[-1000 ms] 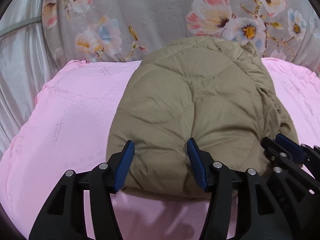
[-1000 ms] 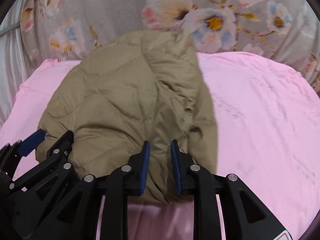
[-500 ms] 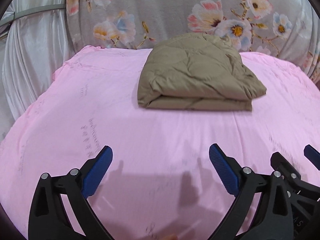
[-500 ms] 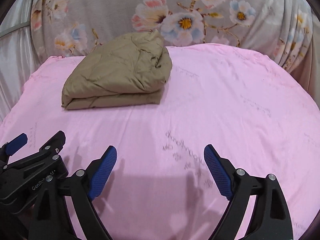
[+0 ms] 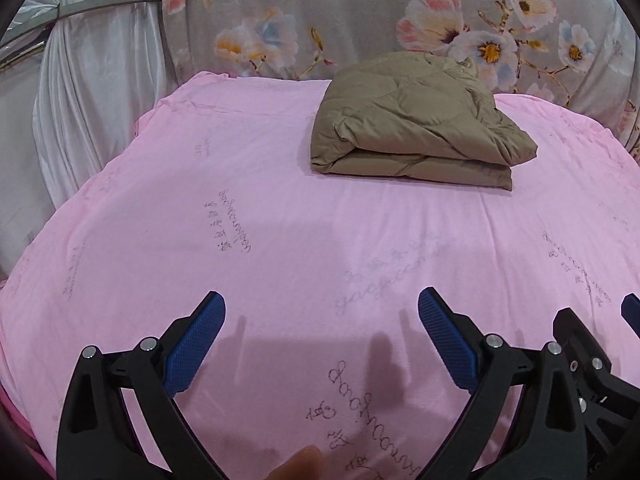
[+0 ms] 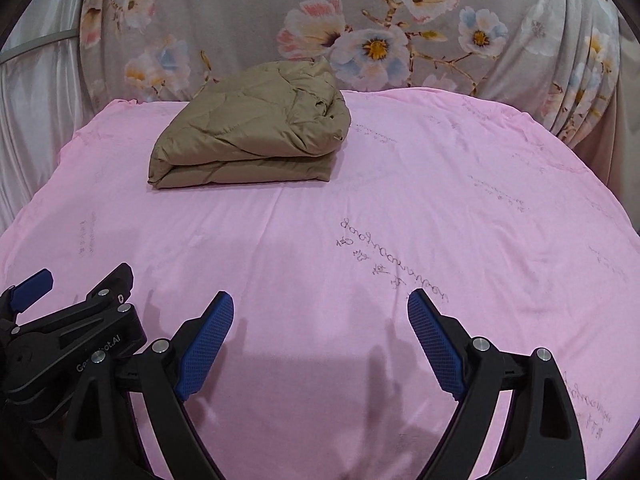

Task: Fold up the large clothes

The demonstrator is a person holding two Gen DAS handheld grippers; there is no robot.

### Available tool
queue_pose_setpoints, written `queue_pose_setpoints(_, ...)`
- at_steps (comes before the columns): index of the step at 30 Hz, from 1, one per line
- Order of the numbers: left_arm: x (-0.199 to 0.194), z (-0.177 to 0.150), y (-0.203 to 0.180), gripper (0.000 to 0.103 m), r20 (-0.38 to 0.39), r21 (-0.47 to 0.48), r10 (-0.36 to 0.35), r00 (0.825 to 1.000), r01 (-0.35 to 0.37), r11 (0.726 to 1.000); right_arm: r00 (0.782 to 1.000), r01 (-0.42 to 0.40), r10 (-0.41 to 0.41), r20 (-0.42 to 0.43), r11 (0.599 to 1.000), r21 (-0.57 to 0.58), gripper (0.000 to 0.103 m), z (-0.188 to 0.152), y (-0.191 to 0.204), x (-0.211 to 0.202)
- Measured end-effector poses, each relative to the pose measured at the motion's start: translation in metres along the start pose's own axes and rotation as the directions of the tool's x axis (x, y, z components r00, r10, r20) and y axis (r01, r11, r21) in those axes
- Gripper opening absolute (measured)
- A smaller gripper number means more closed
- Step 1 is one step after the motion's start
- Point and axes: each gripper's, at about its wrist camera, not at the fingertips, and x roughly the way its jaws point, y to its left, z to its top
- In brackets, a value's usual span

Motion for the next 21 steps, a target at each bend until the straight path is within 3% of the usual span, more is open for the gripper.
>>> queue_pose_setpoints(21, 0.0005, 0.0009, -0.0016, 0.095, 0.006, 0.014, 0.010, 1.000, -0.010, 1.000, 1.000, -0.004, 0.004, -0.007, 1.000, 0.014, 0.087, -0.0010, -0.0028, 0.0017)
